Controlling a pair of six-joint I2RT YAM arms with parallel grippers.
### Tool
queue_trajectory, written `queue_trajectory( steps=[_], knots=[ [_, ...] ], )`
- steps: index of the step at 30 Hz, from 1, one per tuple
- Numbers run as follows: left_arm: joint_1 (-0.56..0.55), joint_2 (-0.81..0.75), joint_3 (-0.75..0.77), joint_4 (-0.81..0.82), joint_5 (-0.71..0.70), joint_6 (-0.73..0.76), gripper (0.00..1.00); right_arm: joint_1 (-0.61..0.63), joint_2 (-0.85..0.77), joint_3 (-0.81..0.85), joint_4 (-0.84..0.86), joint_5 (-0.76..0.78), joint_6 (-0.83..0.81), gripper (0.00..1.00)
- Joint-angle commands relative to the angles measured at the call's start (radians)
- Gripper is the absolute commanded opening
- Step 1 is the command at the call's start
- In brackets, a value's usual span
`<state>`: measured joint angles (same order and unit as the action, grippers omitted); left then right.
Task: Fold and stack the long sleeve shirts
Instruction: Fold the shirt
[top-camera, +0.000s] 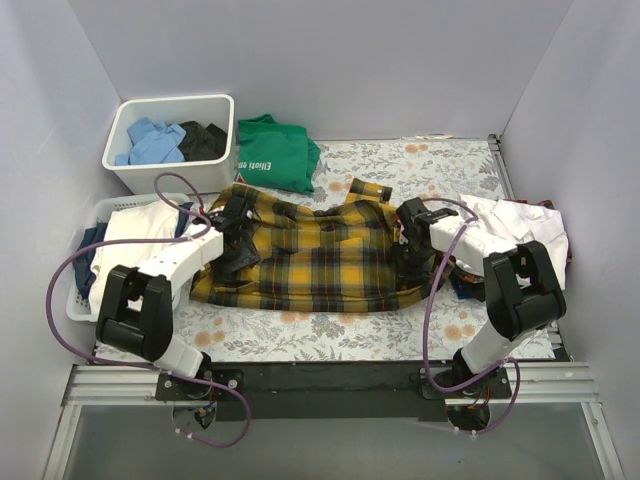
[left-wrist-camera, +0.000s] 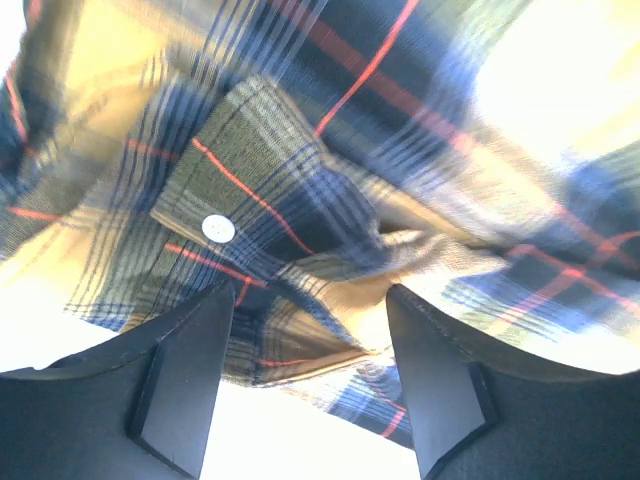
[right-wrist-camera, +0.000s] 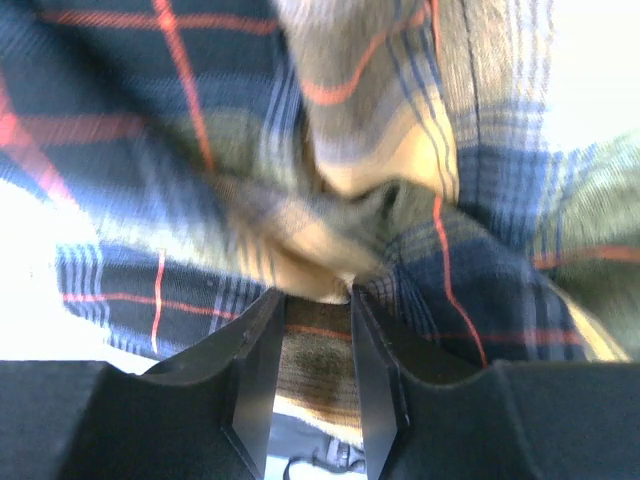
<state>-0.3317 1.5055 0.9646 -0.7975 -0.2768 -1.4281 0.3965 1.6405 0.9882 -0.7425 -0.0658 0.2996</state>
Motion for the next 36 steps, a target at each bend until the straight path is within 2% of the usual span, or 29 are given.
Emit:
queue_trajectory(
  steps=[1,3,5,6,7,9,10,11,14,18,21,29,33,36],
  knots=[
    [0.000,0.011,0.210,-0.029,-0.065,0.089,0.65,-0.005,-0.090,0.177,-0.075,0.004,0.007,0.43],
    [0.022,0.056,0.314,-0.029,-0.094,0.124,0.71,-0.005,-0.094,0.274,-0.080,0.033,0.003,0.44],
    [0.055,0.142,0.477,-0.013,-0.043,0.198,0.73,-0.008,-0.081,0.421,-0.093,0.053,-0.014,0.47],
    [0.086,0.178,0.537,-0.017,-0.032,0.210,0.73,-0.011,-0.056,0.463,-0.098,0.060,-0.020,0.48],
    [0.100,0.217,0.659,-0.023,-0.015,0.243,0.73,-0.016,-0.038,0.510,-0.101,0.060,-0.031,0.48],
    [0.120,0.352,0.777,-0.055,0.001,0.268,0.74,-0.041,0.031,0.621,-0.106,0.060,-0.042,0.50],
    [0.123,0.407,0.898,-0.072,0.007,0.282,0.74,-0.048,0.062,0.654,-0.110,0.060,-0.043,0.50],
    [0.125,0.488,0.951,-0.112,0.014,0.293,0.73,-0.060,0.091,0.726,-0.124,0.060,-0.048,0.50],
    [0.126,0.585,1.091,-0.147,0.021,0.304,0.74,-0.071,0.194,0.823,-0.150,0.044,-0.051,0.50],
    [0.132,0.665,1.142,-0.164,0.013,0.287,0.74,-0.071,0.254,0.897,-0.158,0.029,-0.048,0.50],
    [0.138,0.662,1.131,-0.157,0.031,0.276,0.74,-0.074,0.268,0.903,-0.156,0.032,-0.050,0.50],
    [0.137,0.627,1.070,-0.178,0.016,0.255,0.73,-0.088,0.305,0.909,-0.156,0.032,-0.048,0.49],
    [0.137,0.540,1.010,-0.131,0.011,0.261,0.74,-0.087,0.309,0.906,-0.156,0.031,-0.051,0.49],
    [0.137,0.516,1.026,-0.135,0.019,0.261,0.76,-0.087,0.315,0.903,-0.156,0.027,-0.051,0.49]
  ],
)
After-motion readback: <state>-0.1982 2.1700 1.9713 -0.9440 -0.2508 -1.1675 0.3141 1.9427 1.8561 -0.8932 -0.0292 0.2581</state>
